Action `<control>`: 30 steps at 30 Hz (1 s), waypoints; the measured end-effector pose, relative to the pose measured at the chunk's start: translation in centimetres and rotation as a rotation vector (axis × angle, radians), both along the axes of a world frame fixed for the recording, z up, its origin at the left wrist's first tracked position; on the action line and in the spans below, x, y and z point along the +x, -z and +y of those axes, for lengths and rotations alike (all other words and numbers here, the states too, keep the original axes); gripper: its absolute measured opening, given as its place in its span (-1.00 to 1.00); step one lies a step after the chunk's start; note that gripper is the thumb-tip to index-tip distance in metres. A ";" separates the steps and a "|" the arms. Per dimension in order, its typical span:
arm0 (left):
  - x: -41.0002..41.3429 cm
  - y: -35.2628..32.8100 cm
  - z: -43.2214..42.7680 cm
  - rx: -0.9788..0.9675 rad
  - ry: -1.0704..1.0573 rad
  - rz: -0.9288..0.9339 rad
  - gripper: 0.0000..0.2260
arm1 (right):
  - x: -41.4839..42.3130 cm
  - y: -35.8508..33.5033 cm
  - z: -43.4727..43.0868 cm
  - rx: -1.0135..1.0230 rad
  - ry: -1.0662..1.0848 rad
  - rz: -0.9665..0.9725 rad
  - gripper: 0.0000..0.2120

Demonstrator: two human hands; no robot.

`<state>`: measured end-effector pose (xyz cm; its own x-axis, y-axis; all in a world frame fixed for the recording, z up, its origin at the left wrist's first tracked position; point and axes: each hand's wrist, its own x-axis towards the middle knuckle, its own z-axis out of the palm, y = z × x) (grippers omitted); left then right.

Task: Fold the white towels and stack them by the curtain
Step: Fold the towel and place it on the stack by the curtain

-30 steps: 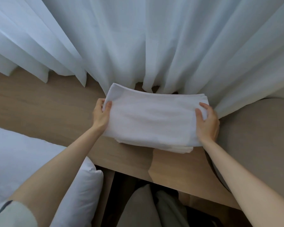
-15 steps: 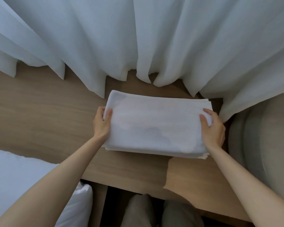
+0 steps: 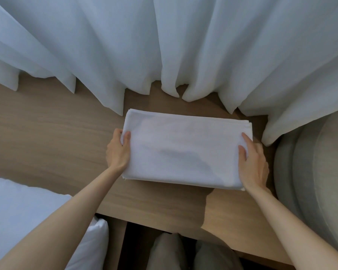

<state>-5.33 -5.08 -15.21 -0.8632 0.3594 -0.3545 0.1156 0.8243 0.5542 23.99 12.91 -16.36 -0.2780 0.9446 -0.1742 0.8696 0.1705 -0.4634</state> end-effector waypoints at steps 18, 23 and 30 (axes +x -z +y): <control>8.9 3.2 5.9 -0.229 0.822 0.423 -0.51 | -9.7 2.1 -4.6 -0.010 -0.445 -0.379 -0.44; 2.6 3.9 2.8 -0.245 0.695 0.470 -0.42 | -5.2 3.1 -0.9 0.113 -0.423 -0.361 -0.42; 1.9 4.5 2.0 -0.191 0.609 0.467 -0.37 | -4.3 4.5 -0.1 0.217 -0.439 -0.375 -0.41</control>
<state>-3.40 -3.13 -19.71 -0.6091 0.7859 -0.1071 0.7629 0.6174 0.1918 19.69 12.80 -20.82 -0.6057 0.7811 -0.1520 0.7941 0.6053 -0.0540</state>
